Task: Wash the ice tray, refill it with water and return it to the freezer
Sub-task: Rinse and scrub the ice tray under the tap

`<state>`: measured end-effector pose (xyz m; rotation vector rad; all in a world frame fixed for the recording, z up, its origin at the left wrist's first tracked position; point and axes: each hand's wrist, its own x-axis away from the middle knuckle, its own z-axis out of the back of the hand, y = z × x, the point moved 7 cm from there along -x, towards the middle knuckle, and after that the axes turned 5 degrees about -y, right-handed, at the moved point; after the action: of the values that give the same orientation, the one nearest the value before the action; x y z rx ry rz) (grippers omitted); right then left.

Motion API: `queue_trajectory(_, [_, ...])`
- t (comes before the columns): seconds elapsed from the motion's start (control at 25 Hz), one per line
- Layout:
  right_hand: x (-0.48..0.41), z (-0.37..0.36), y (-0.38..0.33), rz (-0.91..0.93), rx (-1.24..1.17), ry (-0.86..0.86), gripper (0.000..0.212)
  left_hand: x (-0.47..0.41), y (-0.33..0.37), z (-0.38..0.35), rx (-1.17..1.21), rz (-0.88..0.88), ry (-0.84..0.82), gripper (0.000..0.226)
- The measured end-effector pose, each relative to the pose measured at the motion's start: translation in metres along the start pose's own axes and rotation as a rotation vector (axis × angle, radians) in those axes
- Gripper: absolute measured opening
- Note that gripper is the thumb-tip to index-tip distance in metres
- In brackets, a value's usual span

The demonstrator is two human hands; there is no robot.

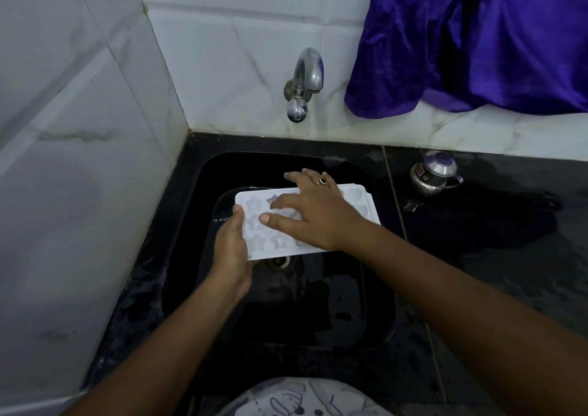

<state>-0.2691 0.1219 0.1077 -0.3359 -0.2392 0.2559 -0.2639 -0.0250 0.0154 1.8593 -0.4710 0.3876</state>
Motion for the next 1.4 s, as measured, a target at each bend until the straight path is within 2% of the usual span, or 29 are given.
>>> queue_trajectory(0.04, [-0.001,0.004,0.003,-0.011,-0.056,-0.008,0.052,-0.001,0.000,0.000,-0.022,-0.008,-0.005,0.051])
queue_trajectory(0.08, [-0.003,0.008,0.003,-0.005,-0.010,0.005,0.050,0.000,-0.001,-0.002,-0.043,-0.008,-0.015,0.051])
queue_trajectory(0.2, [-0.008,0.011,-0.007,0.044,0.413,0.082,0.061,-0.002,-0.006,-0.010,-0.032,0.026,-0.021,0.053])
queue_trajectory(0.28, [-0.008,0.007,-0.012,0.081,0.529,0.116,0.068,-0.006,-0.001,-0.011,-0.016,0.014,-0.011,0.051])
queue_trajectory(0.32, [-0.007,0.006,-0.011,0.092,0.490,0.106,0.068,-0.008,0.003,-0.010,-0.018,-0.002,-0.011,0.051])
queue_trajectory(0.48, [-0.009,0.015,0.014,0.041,0.057,0.017,0.049,-0.012,0.005,-0.010,-0.043,-0.007,-0.012,0.050])
queue_trajectory(0.52, [-0.011,0.017,0.017,0.040,0.082,0.021,0.047,-0.013,0.002,-0.014,-0.056,0.002,-0.022,0.051])
queue_trajectory(0.68, [-0.014,0.014,0.013,0.100,0.499,0.098,0.060,-0.016,-0.001,-0.026,-0.050,0.030,-0.027,0.050])
queue_trajectory(0.76, [-0.012,0.014,0.020,0.093,0.427,0.085,0.061,-0.021,0.005,-0.026,-0.043,0.016,-0.028,0.050])
queue_trajectory(0.84, [-0.009,0.019,0.029,0.073,0.226,0.072,0.057,-0.024,0.010,-0.025,-0.043,0.004,-0.026,0.051])
queue_trajectory(1.0, [-0.010,0.019,0.021,0.157,0.073,0.103,0.046,-0.028,0.009,-0.031,-0.052,0.000,-0.037,0.051])
queue_trajectory(1.12, [-0.018,0.013,0.011,0.163,0.135,0.085,0.041,-0.027,0.006,-0.036,-0.041,0.021,-0.048,0.052])
queue_trajectory(1.24, [-0.029,0.011,0.011,0.107,0.313,0.092,0.049,-0.027,0.002,-0.037,-0.027,0.043,-0.047,0.050])
queue_trajectory(1.4, [-0.038,0.002,0.007,0.063,0.269,0.059,0.053,-0.032,-0.001,-0.038,-0.034,0.040,-0.059,0.048])
